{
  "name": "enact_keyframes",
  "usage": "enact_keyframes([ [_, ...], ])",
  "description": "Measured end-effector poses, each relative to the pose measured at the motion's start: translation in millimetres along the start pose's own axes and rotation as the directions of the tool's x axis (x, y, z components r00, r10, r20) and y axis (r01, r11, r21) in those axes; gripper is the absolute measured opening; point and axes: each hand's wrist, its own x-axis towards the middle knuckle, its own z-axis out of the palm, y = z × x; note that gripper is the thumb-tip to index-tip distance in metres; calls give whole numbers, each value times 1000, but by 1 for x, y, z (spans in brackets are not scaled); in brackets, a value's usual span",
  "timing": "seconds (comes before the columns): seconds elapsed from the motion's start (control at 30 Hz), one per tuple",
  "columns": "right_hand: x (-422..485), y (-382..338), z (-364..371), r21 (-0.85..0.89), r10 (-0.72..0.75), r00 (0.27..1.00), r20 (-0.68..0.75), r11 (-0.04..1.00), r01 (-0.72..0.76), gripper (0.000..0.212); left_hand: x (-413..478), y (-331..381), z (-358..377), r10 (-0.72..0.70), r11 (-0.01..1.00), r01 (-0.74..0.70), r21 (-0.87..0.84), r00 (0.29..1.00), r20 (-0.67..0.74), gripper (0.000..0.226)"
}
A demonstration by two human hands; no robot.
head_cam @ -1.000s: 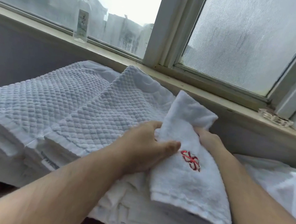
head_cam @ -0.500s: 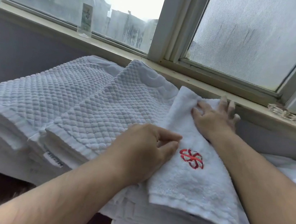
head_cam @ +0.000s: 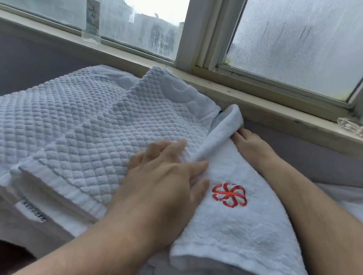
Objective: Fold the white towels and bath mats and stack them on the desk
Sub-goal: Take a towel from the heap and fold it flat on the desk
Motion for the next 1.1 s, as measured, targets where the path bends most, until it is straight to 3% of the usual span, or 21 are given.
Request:
enact_keyframes([
  [0.17,-32,-2,-2,-125,-83,997,0,989,83,47,3,-2,-2,-45,999,43,24,994,102,49],
  [0.3,-94,11,-14,80,-48,997,54,996,44,40,2,9,-10,-71,996,63,56,985,157,48],
  [0.43,-178,29,-35,3,-88,996,35,996,88,33,-17,29,-34,-101,994,91,57,974,204,49],
  [0.53,-235,44,-40,-95,-63,998,19,993,64,22,-51,45,-41,-84,996,88,-13,979,187,47],
  [0.6,-267,53,-38,-79,-82,994,-69,994,77,16,-81,57,-38,-63,998,61,18,986,157,52],
  [0.73,-314,59,-50,-161,-96,983,-159,984,70,20,-127,85,-35,-16,999,15,40,1000,24,47],
  [0.83,-346,74,-71,-205,-111,975,-193,976,70,25,-148,110,-23,65,997,-66,30,997,37,43],
  [0.97,-373,111,-103,24,103,927,-362,995,-101,33,-170,148,16,209,978,-209,-23,956,208,46],
  [1.07,-397,144,-95,487,422,833,-358,846,-219,31,-184,170,53,280,960,-264,-93,895,347,54],
  [1.1,-407,154,-85,546,473,822,-318,800,-249,28,-190,174,65,294,956,-266,-127,865,406,56],
])
